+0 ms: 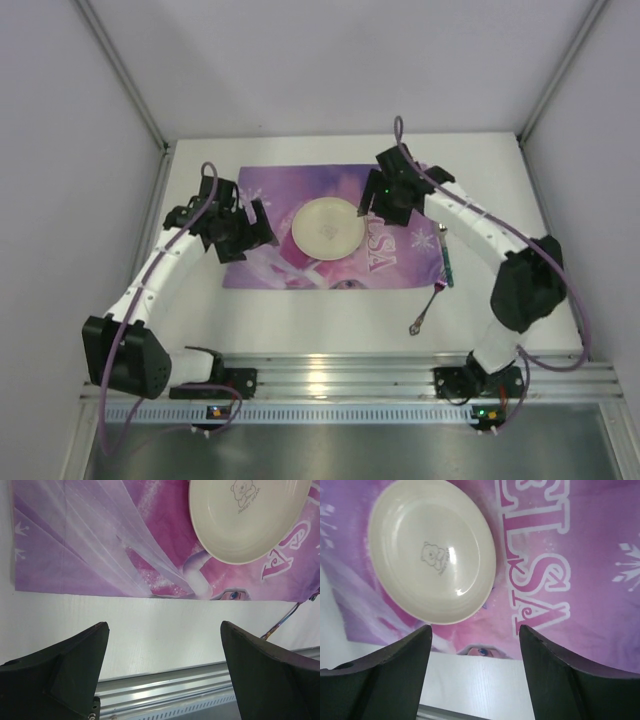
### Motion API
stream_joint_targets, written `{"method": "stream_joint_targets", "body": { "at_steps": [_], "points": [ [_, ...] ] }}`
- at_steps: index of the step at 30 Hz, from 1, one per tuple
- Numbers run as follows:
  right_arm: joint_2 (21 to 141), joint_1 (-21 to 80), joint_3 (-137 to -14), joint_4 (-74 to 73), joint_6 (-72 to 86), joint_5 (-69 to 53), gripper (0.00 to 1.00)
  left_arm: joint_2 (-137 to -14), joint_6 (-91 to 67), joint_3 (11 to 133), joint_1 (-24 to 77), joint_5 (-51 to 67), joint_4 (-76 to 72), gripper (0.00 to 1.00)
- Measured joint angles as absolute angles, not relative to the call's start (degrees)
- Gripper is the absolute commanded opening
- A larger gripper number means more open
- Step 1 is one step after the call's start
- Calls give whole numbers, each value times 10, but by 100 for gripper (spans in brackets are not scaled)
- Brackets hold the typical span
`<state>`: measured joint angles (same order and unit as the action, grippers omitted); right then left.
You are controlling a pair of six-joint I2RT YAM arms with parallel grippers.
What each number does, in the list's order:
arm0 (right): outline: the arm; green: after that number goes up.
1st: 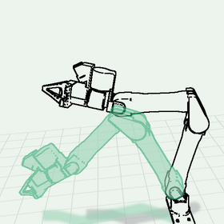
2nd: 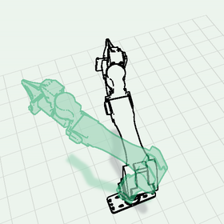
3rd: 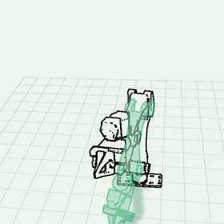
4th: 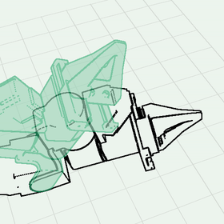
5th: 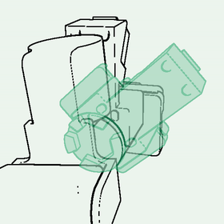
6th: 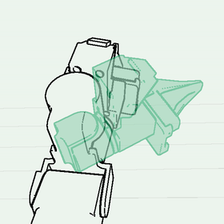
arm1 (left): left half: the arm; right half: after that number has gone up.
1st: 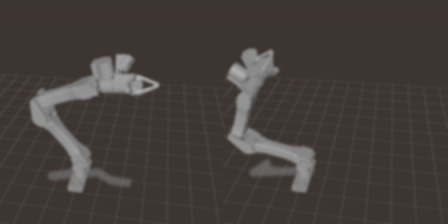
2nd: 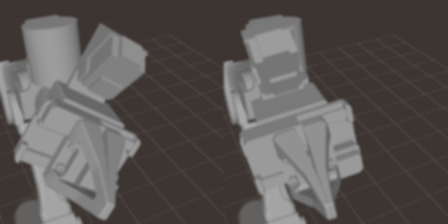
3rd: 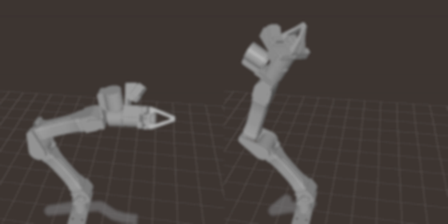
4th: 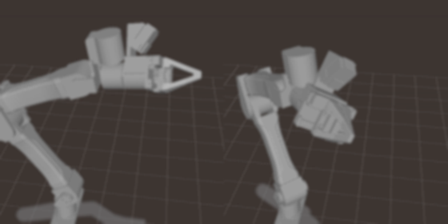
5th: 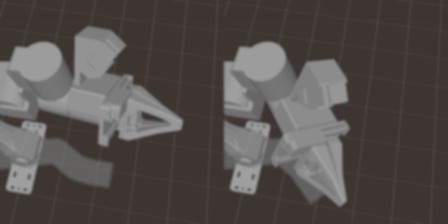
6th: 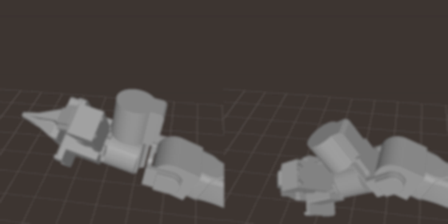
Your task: Set the dinner table for one person
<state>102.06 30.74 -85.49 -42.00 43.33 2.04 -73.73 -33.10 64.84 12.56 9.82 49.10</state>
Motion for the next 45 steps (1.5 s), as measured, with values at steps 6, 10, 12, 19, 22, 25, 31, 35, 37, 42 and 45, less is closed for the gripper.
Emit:
{"method": "stream_joint_targets", "body": {
  "at_steps": [6, 10, 12, 19, 22, 25, 31, 35, 37, 42, 45],
  "points": [
    [844, 295, -832, -455, 425, 91, 69, -757, -331, 640, 126, 112, 479, 99],
    [745, 191, -723, -469, 419, 107, 63, -770, -331, 637, 126, 124, 465, 99],
    [740, 133, -672, -483, 411, 121, 60, -774, -331, 636, 128, 128, 462, 99],
    [824, 92, -627, -501, 364, 139, 51, -788, -326, 636, 129, 143, 454, 99],
    [865, 92, -627, -492, 350, 147, 50, -793, -323, 636, 129, 147, 453, 99],
    [901, 92, -628, -486, 342, 158, 50, -794, -320, 636, 129, 149, 452, 99],
    [964, 92, -647, -470, 329, 165, 50, -794, -316, 636, 129, 149, 451, 99],
    [987, 92, -659, -455, 324, 165, 50, -794, -313, 636, 129, 149, 452, 99],
    [997, 92, -665, -451, 322, 165, 50, -794, -311, 636, 129, 146, 452, 99],
    [1029, 92, -676, -439, 319, 165, 49, -796, -303, 639, 129, 140, 456, 99],
    [1045, 92, -687, -438, 316, 165, 48, -807, -302, 648, 129, 138, 458, 99]
  ]
}}
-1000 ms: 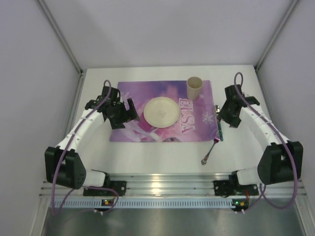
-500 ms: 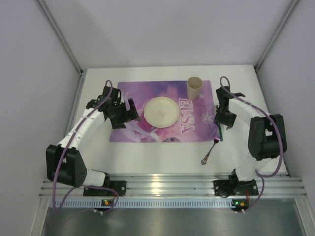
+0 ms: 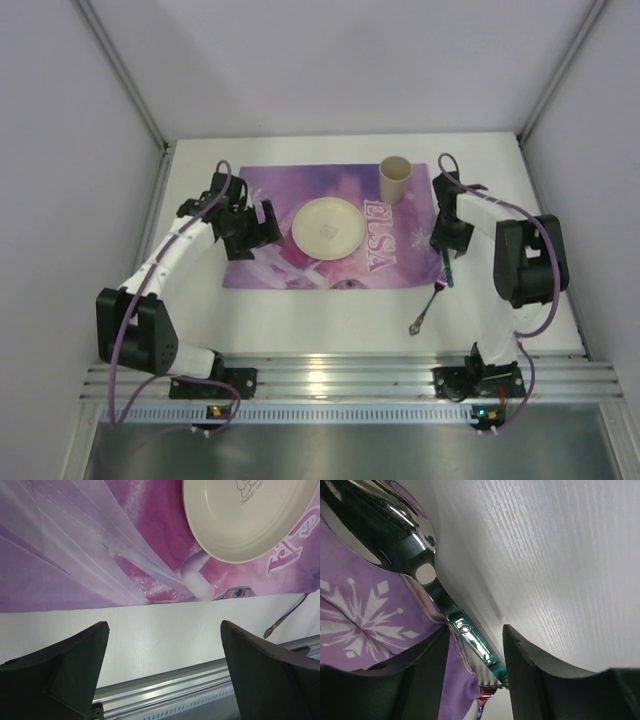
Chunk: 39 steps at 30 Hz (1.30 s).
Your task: Set the dinner table for one person
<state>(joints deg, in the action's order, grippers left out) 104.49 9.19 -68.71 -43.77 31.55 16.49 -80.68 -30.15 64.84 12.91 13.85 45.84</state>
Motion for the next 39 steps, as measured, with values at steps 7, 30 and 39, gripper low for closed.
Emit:
{"method": "stream_joint_targets", "body": {
  "at_steps": [7, 30, 39],
  "points": [
    [1058, 82, -707, -445, 310, 168, 47, -830, -301, 659, 129, 136, 460, 99],
    [1009, 44, -643, -425, 304, 153, 30, -882, -299, 700, 129, 130, 463, 99],
    [1024, 44, -652, -415, 295, 151, 0, -887, -298, 714, 129, 130, 466, 99]
  ]
}}
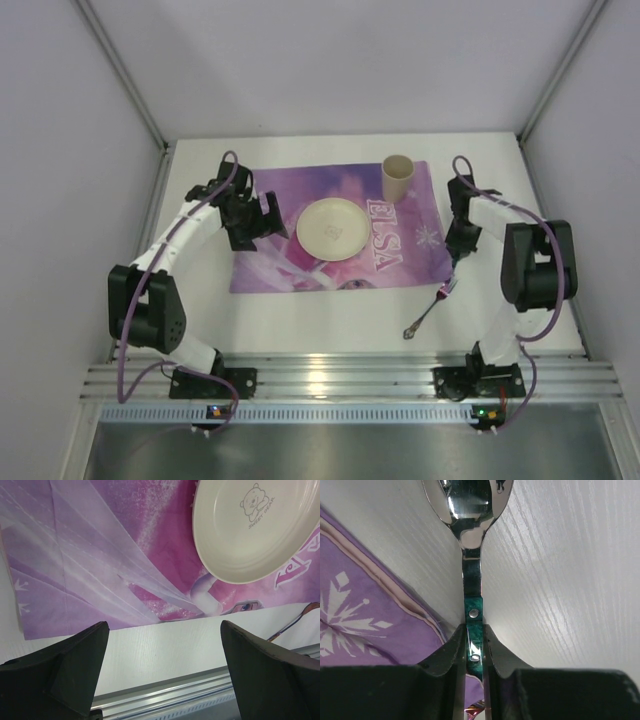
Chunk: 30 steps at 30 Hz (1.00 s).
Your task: Set the dinner table for one person
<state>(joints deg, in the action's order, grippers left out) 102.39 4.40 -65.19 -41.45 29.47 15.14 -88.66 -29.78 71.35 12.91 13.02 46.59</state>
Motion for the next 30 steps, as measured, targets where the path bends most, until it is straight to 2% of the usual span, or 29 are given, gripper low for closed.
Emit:
{"method": "stream_joint_targets", "body": {
  "at_steps": [6, 14, 22, 30],
  "points": [
    [1025, 44, -670, -435, 276, 211, 0, -887, -298, 714, 129, 130, 467, 99],
    [975, 74, -806, -495, 238, 289, 0, -887, -298, 714, 129, 130, 467, 99],
    [921, 241, -788, -429, 186, 185, 0, -887, -298, 714, 129, 130, 467, 99],
    [955, 251, -743, -408, 198, 123, 0, -881, -298, 714, 129, 126, 467, 99]
  ]
}}
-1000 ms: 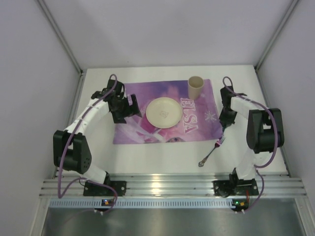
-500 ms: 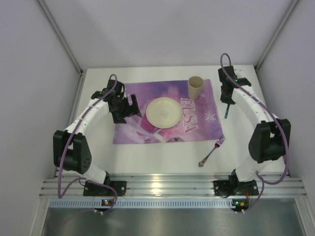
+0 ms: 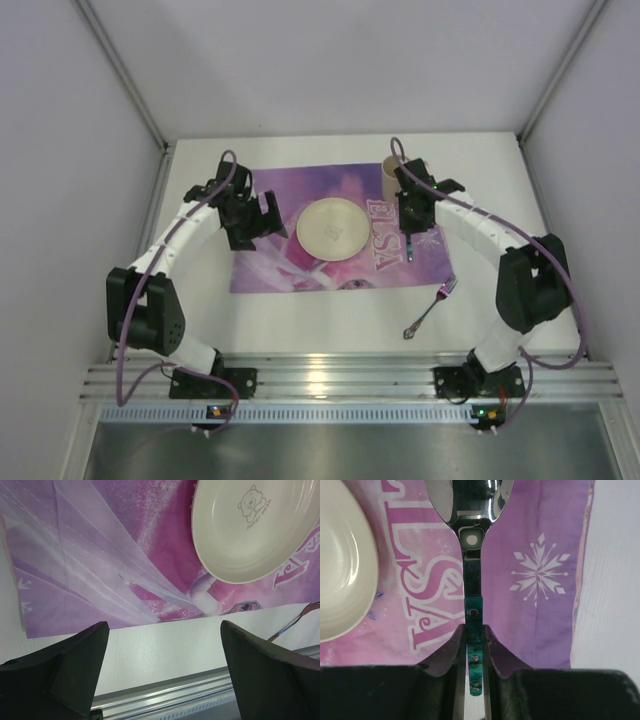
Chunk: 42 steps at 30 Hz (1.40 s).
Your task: Set the dinner table for one person
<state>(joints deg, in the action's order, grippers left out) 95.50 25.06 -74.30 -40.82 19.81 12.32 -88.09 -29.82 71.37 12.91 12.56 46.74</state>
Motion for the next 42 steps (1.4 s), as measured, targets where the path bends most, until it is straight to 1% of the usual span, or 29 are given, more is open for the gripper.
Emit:
{"method": "stream_joint_targets", "body": {
  "at_steps": [12, 14, 15, 17, 18, 20, 21, 22, 27, 30, 32, 33, 36, 39, 42],
  "points": [
    [1032, 259, -740, -339, 227, 78, 0, -856, -301, 714, 129, 121, 471, 99],
    [1039, 259, -738, -334, 230, 74, 11, -854, -301, 714, 129, 119, 473, 99],
    [1043, 259, -738, -332, 232, 72, 21, -853, -301, 714, 129, 117, 474, 99],
    [1048, 259, -738, -326, 236, 70, 33, -851, -302, 714, 129, 114, 476, 99],
    [1049, 259, -738, -324, 237, 69, 43, -850, -302, 714, 130, 113, 478, 99],
    [1051, 259, -738, -321, 239, 68, 52, -849, -300, 714, 137, 98, 484, 99],
    [1051, 259, -738, -321, 238, 68, 58, -849, -300, 717, 144, 88, 490, 99],
    [1051, 259, -738, -320, 238, 68, 60, -849, -298, 723, 155, 78, 497, 99],
    [1050, 259, -739, -323, 238, 76, 60, -851, -286, 774, 232, 37, 516, 99],
    [1029, 259, -739, -340, 237, 83, 61, -868, -278, 810, 277, 14, 517, 99],
    [986, 260, -739, -362, 238, 94, 61, -891, -267, 842, 317, 4, 515, 99],
    [958, 260, -739, -371, 238, 101, 64, -905, -259, 860, 342, 1, 513, 99],
    [843, 260, -745, -408, 242, 125, 67, -958, -236, 911, 414, 18, 500, 99],
    [743, 248, -771, -443, 246, 149, 68, -1025, -218, 956, 472, 45, 487, 99],
    [678, 223, -795, -482, 247, 168, 68, -1105, -198, 1005, 521, 60, 478, 99]
  ]
}}
